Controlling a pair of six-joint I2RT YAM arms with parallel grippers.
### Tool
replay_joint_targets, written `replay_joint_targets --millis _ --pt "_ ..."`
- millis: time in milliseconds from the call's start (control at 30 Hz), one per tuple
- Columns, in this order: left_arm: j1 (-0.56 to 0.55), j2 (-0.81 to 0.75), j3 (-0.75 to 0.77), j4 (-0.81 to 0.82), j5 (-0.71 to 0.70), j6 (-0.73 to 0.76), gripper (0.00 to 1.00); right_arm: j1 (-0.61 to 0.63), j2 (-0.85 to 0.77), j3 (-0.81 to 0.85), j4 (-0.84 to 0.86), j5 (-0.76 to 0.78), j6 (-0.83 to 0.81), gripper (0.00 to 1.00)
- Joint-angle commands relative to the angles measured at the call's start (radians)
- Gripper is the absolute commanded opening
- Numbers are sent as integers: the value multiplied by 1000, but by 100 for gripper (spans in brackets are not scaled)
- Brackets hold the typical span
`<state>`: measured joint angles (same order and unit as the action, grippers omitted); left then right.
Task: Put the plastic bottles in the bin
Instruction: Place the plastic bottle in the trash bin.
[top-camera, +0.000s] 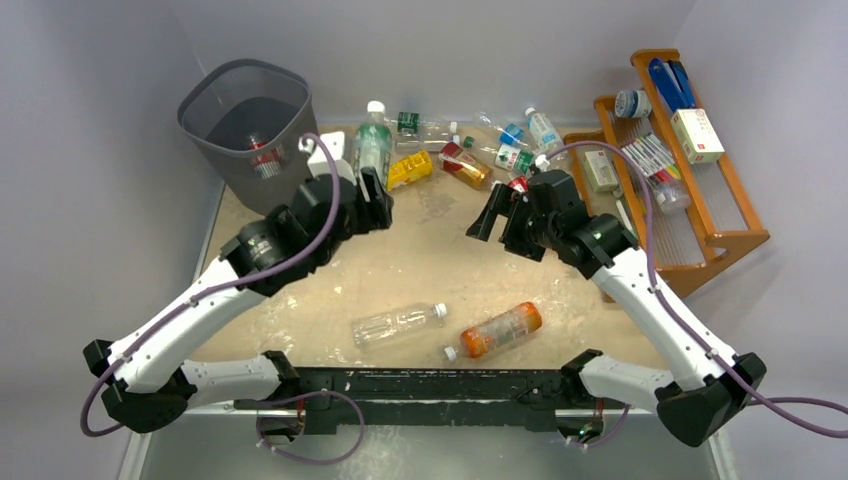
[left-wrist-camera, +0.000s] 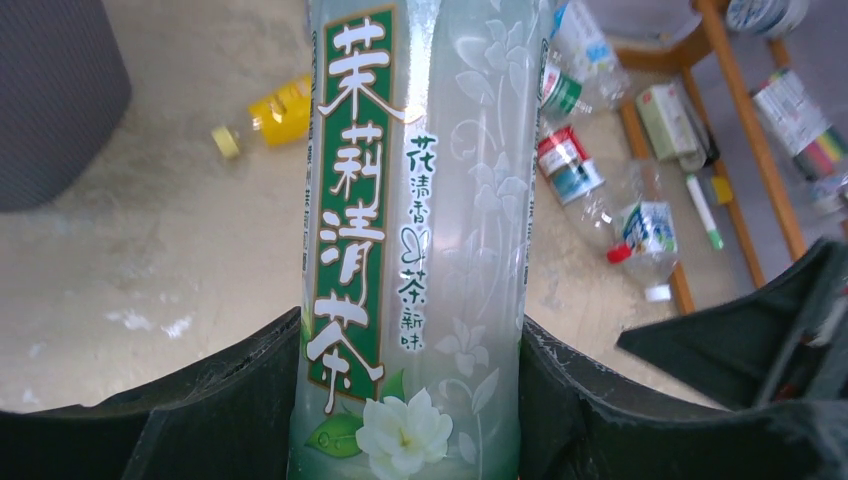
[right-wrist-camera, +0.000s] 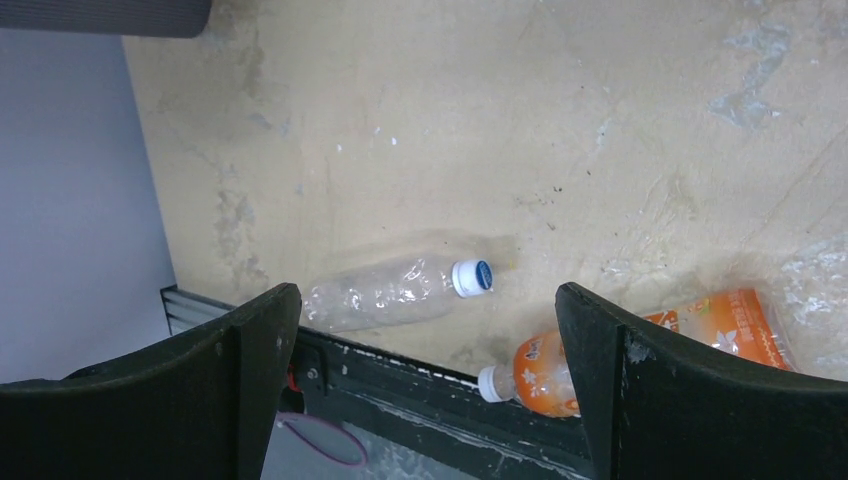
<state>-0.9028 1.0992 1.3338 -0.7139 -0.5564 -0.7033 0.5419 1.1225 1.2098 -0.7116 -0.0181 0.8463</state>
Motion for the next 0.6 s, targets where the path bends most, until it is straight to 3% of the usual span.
replay_joint_targets --millis 0,300,567 --pt "64 71 232 -73 -31 127 57 -3 -57 -49 38 -18 22 100" --pt "414 252 502 -95 228 185 58 -3 -110 -165 91 -74 32 100" --pt "802 375 572 -25 505 134 58 -4 -130 -219 111 -105 13 100"
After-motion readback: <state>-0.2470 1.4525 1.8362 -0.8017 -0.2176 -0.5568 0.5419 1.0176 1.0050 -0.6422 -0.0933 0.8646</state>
